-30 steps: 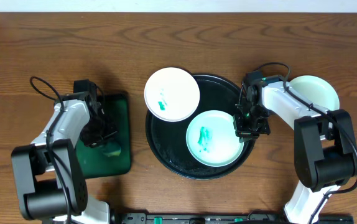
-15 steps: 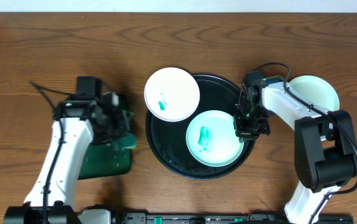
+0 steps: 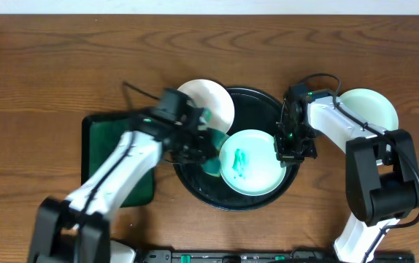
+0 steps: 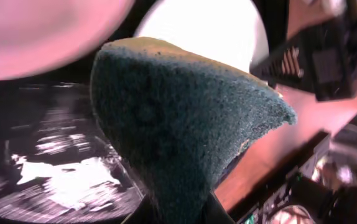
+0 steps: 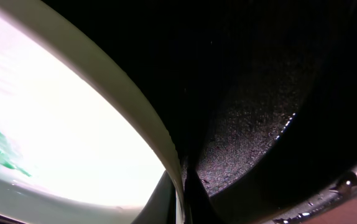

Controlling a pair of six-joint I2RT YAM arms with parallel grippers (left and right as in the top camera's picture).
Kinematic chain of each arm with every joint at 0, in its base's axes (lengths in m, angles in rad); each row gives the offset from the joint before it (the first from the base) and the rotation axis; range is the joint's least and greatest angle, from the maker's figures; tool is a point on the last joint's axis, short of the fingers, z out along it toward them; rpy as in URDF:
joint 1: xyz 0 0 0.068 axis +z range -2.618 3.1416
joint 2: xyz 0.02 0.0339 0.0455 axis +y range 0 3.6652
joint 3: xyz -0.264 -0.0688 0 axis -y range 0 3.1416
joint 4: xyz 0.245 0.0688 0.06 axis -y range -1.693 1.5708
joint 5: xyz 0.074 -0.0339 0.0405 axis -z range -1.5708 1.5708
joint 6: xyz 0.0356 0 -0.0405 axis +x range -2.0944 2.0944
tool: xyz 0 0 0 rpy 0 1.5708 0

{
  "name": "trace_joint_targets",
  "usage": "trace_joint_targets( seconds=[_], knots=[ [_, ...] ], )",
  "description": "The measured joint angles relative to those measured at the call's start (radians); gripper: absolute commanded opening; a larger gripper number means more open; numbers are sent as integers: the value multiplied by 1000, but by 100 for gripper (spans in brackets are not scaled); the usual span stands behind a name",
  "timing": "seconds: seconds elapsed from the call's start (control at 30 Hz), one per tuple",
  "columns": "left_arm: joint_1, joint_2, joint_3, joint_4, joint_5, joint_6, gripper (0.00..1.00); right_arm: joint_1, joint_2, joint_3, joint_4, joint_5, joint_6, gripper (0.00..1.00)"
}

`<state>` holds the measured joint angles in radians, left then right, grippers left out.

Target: Clean dirty plates on tray and stack at the side

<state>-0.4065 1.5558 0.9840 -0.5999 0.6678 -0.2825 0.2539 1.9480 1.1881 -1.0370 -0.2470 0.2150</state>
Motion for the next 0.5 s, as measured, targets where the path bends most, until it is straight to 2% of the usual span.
trace_joint_targets(
  seconds=[0.2,0.5],
  knots=[
    [-134,133,0,137,22,-60,8,0,0,0,0,0,0,1],
    [-278,298,1,449,85,-215,7,0,0,0,2,-2,1,1]
  ],
)
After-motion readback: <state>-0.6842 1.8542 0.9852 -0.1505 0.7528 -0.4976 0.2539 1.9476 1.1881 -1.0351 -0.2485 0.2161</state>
